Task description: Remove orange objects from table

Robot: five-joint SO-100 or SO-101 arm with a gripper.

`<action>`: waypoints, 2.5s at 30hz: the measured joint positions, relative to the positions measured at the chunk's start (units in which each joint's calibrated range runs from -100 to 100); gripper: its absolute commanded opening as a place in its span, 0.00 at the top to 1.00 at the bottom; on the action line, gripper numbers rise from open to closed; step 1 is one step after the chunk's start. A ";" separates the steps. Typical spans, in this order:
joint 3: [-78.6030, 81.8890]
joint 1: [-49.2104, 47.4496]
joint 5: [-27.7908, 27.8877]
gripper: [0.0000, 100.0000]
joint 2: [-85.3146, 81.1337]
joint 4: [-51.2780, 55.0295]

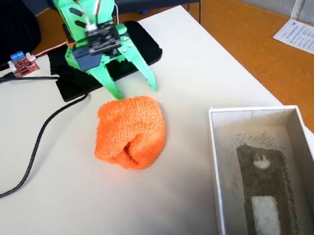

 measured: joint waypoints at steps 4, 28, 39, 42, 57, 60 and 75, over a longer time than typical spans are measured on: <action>-0.19 1.97 1.12 0.73 0.18 -1.59; -49.93 20.75 7.18 0.84 69.02 -11.92; -48.90 19.68 6.59 0.44 72.86 -30.10; -47.31 19.93 7.42 0.41 73.39 -31.69; -43.65 21.57 8.11 0.40 80.18 -42.82; -43.93 21.81 7.23 0.40 82.23 -46.40; -45.81 17.88 3.08 1.00 87.50 -58.12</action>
